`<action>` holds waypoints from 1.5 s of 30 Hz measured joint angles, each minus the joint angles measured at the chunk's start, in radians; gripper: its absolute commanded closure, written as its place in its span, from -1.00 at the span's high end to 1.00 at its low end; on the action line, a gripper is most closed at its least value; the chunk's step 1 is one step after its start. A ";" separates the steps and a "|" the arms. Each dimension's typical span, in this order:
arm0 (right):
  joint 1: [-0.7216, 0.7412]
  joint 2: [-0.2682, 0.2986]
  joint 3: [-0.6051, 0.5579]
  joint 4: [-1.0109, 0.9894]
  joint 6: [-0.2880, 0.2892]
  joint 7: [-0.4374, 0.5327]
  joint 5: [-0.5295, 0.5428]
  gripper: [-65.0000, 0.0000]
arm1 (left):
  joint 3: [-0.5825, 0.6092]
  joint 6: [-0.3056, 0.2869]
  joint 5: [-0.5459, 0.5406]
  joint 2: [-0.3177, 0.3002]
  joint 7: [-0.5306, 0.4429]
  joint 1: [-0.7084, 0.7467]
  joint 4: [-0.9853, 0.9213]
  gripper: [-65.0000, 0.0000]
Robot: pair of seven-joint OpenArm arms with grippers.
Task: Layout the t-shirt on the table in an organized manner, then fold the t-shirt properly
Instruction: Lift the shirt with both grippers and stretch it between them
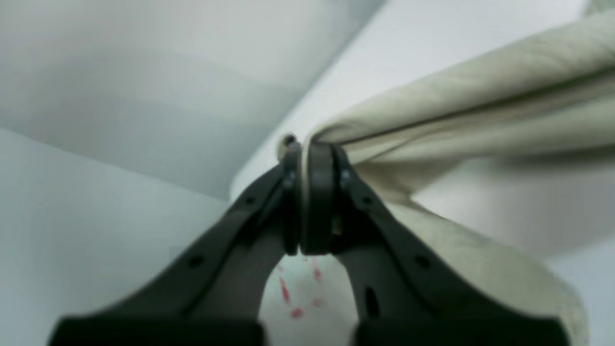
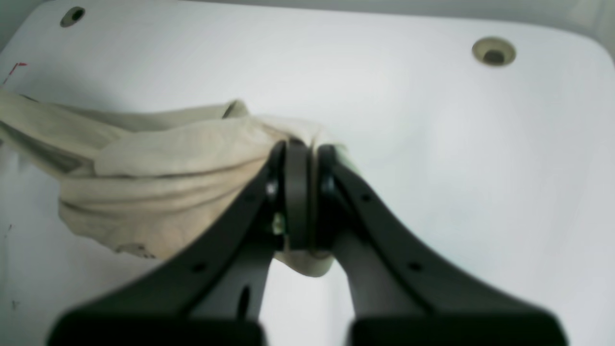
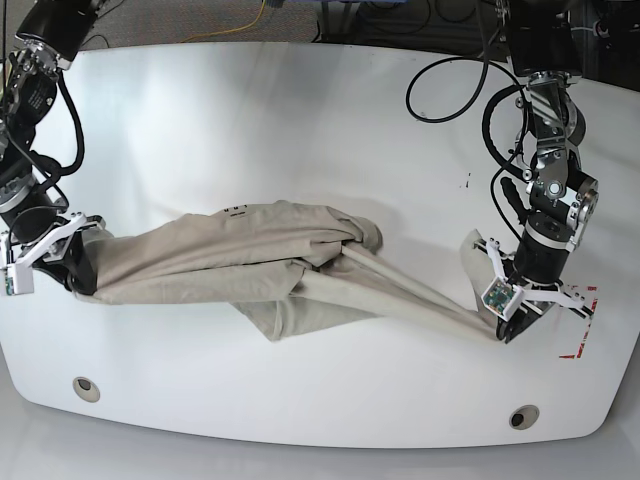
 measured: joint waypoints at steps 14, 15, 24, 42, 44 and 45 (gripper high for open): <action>0.239 0.095 -0.001 -0.018 0.063 0.005 -0.003 -1.00 | 0.001 0.000 -0.004 0.000 -0.007 -0.216 0.044 -1.00; 0.259 0.098 -0.002 -0.029 0.065 0.005 0.000 -1.00 | 0.006 0.000 -0.003 0.000 -0.007 -0.230 0.044 -1.00; 0.418 0.111 -0.092 -0.173 0.062 0.003 -0.004 -1.00 | 0.044 -0.001 -0.008 0.003 -0.011 -0.320 0.044 -1.00; 0.654 0.137 -0.180 -0.287 0.065 0.001 -0.194 -1.00 | -0.048 0.015 0.012 0.023 0.005 -0.436 0.035 -1.00; 0.654 0.156 -0.181 -0.285 0.067 0.001 -0.192 -1.00 | -0.048 0.013 0.011 0.022 0.004 -0.435 0.036 -1.00; 0.655 0.163 -0.180 -0.282 0.067 0.001 -0.189 -1.00 | -0.048 0.010 0.011 0.024 0.004 -0.434 0.036 -1.00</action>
